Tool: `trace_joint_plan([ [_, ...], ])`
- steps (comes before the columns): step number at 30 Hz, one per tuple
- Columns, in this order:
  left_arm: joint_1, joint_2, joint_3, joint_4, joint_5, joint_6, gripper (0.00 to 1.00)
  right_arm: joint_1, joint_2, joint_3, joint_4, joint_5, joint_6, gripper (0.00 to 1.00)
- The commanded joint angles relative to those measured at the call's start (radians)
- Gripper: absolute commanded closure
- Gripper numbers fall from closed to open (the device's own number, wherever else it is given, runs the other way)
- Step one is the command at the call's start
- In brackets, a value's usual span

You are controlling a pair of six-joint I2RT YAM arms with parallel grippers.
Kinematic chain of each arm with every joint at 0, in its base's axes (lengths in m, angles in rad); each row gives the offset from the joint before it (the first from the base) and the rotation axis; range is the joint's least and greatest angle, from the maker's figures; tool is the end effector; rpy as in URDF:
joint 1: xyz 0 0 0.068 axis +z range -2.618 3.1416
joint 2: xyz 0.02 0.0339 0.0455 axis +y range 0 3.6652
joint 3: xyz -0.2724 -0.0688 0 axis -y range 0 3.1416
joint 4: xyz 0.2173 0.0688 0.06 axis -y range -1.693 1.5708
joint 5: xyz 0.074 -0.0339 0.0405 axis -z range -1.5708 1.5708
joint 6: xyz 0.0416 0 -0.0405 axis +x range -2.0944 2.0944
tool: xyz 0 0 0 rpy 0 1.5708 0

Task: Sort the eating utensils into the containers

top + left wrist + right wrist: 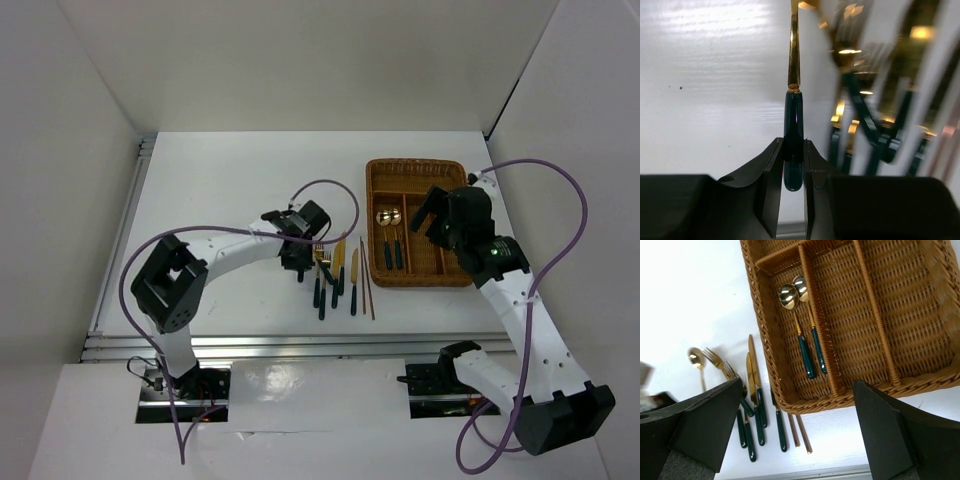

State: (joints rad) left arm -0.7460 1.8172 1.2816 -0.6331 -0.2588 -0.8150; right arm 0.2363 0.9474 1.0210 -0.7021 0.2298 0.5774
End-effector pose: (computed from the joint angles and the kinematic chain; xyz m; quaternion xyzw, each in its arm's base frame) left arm 0.2633 -0.2288 0.2133 -0.0593 0.9702 -0.0495 0.2297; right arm 0.1635 0.0296 0.3432 0.2015 0.8635 0.0846 0.4545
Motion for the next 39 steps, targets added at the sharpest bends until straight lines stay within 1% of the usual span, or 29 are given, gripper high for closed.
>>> trace_joint_plan([
  [1, 0.004, -0.111, 0.146, 0.007, 0.065, 0.060, 1.00, -0.003, 0.025, -0.009, 0.036, 0.048, -0.016, 0.01],
  [3, -0.019, -0.120, 0.185, 0.036, 0.102, 0.071, 1.00, -0.003, 0.034, -0.009, 0.036, 0.074, -0.016, 0.01],
  [4, -0.036, -0.121, 0.227, 0.045, 0.143, 0.083, 1.00, -0.003, 0.034, -0.009, 0.036, 0.089, -0.007, 0.01],
  [7, -0.064, -0.072, 0.292, 0.094, 0.217, 0.083, 1.00, -0.003, 0.045, -0.018, 0.036, 0.114, 0.005, 0.01],
  [8, -0.082, -0.053, 0.338, 0.107, 0.228, 0.074, 1.00, -0.003, 0.056, -0.018, 0.036, 0.114, 0.006, 0.01],
  [11, -0.110, 0.031, 0.410, 0.165, 0.251, 0.039, 1.00, -0.003, 0.056, -0.009, 0.036, 0.125, 0.016, 0.01],
  [13, -0.119, 0.086, 0.429, 0.205, 0.265, 0.013, 1.00, -0.003, 0.056, -0.009, 0.027, 0.125, 0.016, 0.01],
  [14, -0.130, 0.100, 0.429, 0.251, 0.265, -0.019, 1.00, -0.003, 0.045, -0.009, 0.027, 0.125, 0.016, 0.01],
  [18, -0.150, 0.145, 0.418, 0.372, 0.188, -0.078, 1.00, -0.003, 0.027, 0.010, 0.001, 0.149, 0.016, 0.01],
  [24, -0.150, 0.209, 0.409, 0.463, 0.188, -0.119, 1.00, -0.003, -0.005, 0.053, -0.039, 0.187, 0.025, 0.01],
  [28, -0.150, 0.267, 0.427, 0.463, 0.201, -0.119, 0.99, -0.003, -0.029, 0.053, -0.028, 0.177, 0.025, 0.01],
  [31, -0.150, 0.301, 0.436, 0.474, 0.201, -0.128, 0.94, -0.003, -0.029, 0.053, -0.028, 0.177, 0.025, 0.01],
  [32, -0.150, 0.312, 0.436, 0.460, 0.201, -0.128, 0.87, -0.003, -0.029, 0.053, -0.037, 0.163, 0.025, 0.01],
  [34, -0.150, 0.330, 0.459, 0.448, 0.201, -0.128, 0.78, -0.003, -0.029, 0.053, -0.037, 0.154, 0.025, 0.01],
  [35, -0.150, 0.344, 0.459, 0.438, 0.201, -0.128, 0.71, -0.003, -0.029, 0.053, -0.037, 0.154, 0.025, 0.01],
  [37, -0.150, 0.344, 0.470, 0.438, 0.201, -0.119, 0.64, -0.003, -0.029, 0.053, -0.037, 0.145, 0.025, 0.01],
  [38, -0.150, 0.344, 0.470, 0.438, 0.201, -0.119, 0.59, -0.003, -0.029, 0.053, -0.037, 0.144, 0.025, 0.01],
  [39, -0.150, 0.344, 0.479, 0.425, 0.201, -0.109, 0.51, -0.003, -0.029, 0.053, -0.037, 0.134, 0.025, 0.01],
])
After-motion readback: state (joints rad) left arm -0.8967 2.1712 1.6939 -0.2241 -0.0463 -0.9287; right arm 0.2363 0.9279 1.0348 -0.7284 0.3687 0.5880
